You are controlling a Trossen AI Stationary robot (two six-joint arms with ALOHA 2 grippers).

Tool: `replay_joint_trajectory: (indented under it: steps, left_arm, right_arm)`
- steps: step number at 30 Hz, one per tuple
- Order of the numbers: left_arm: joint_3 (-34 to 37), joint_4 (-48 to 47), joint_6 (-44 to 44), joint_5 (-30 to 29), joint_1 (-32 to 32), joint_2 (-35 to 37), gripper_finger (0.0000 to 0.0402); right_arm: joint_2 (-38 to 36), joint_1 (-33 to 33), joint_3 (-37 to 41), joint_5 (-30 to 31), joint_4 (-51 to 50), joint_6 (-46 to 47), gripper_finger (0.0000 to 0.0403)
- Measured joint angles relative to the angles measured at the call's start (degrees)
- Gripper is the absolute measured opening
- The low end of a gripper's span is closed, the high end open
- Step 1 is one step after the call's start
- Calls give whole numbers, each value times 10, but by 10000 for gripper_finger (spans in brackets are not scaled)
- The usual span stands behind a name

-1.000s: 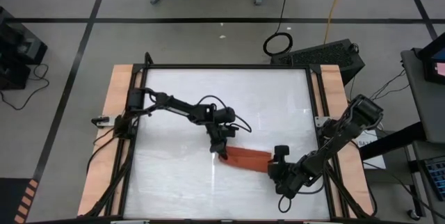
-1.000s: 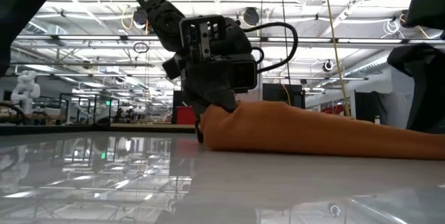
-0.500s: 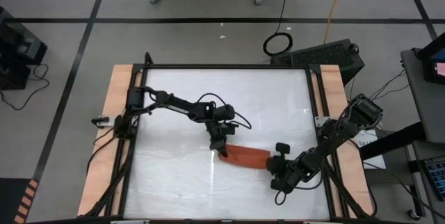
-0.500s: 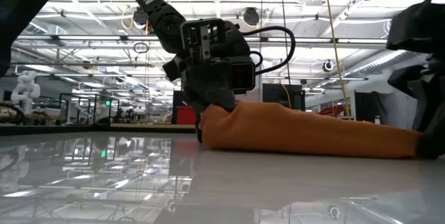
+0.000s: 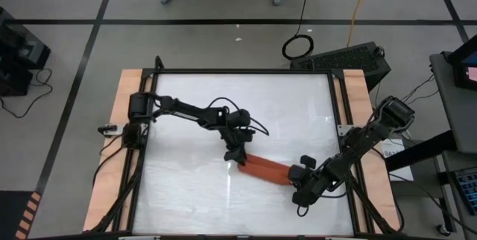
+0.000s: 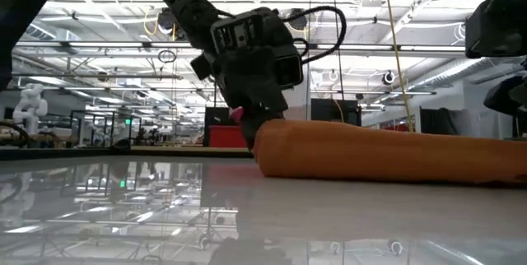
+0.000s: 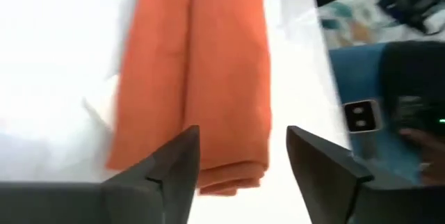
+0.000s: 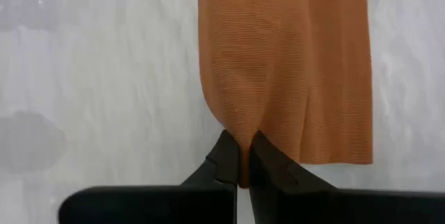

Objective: Roll towel into tight, uniform cylinder
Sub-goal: Roll the kitchen towel

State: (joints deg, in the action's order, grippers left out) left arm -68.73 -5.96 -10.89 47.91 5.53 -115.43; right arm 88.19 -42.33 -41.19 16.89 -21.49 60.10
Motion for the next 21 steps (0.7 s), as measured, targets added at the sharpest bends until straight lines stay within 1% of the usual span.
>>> replay_joint_trajectory:
  steps: [2,5,9,12,16,21]
  left_arm:
    - [0,-13,21,-30,-4,12,224]
    - [0,-29,78,-82,-21,42,227]
    - [-1,-57,175,-174,-68,77,228]
    - [-2,-56,243,-244,-110,93,228]
    - [-2,-49,296,-318,-153,94,228]
    - [-2,-43,343,-412,-182,88,228]
  right_arm:
    - [-1,0,0,-1,-1,19,3]
    - [-4,-1,0,0,1,47,2]
    - [-11,-1,0,1,4,73,1]
    - [-26,-1,-1,1,4,91,1]
    - [-53,-2,-1,2,3,123,1]
    - [-87,-2,7,6,3,182,0]
